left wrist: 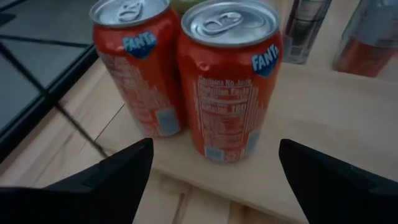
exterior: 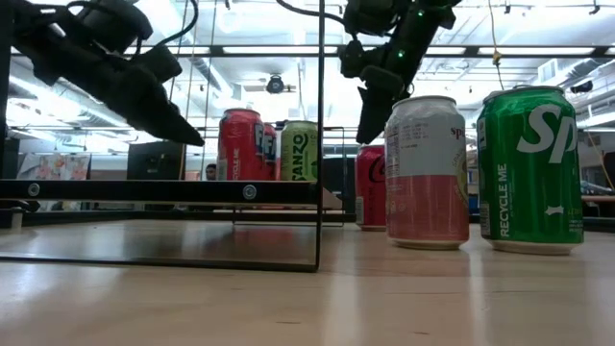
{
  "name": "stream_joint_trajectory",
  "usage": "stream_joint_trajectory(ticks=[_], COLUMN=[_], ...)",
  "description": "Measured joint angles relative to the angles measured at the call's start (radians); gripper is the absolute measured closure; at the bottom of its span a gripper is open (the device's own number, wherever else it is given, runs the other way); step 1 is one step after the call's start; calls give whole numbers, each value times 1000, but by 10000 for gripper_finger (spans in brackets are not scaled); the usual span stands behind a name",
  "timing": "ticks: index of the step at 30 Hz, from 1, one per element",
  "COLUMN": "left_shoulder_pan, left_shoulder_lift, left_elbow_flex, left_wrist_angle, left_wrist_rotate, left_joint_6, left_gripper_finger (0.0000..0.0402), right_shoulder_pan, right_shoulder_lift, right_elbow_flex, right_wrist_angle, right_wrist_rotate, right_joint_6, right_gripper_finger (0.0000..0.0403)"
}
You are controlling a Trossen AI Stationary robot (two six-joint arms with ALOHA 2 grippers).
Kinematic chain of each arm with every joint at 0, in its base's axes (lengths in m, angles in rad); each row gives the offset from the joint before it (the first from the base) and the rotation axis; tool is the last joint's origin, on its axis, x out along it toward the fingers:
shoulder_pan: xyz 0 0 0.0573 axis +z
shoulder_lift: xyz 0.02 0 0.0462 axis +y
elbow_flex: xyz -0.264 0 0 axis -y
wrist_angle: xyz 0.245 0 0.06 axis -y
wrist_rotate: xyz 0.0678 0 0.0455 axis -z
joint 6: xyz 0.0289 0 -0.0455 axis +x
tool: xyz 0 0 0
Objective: Place canned beverage on shelf
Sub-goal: Put the red and black soda can on the shelf
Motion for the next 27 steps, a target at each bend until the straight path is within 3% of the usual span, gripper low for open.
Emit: stream_joint_trajectory(ticks=[11,19,27], left_shoulder_pan=[-50,-129,-211], left_shoulder_lift=[-103,-107,-106], left_elbow_flex=[5,59,114], left_wrist_angle=[-19,-45,-50], left_wrist_rotate=[-16,-99,-100], left_joint_6=[-124,-122,-102], left_gripper_finger=[43,43,43], right_shoulder_pan=[-34,-35,-63], right_shoulder_lift=[8,74,99], right_elbow_flex=[-6,-7,-7], right_wrist_angle=[-22,-47,-62], right_wrist_rotate=[-73,-96,-127], right_joint_6=[7,-1,0], right_gripper_finger=[18,18,38])
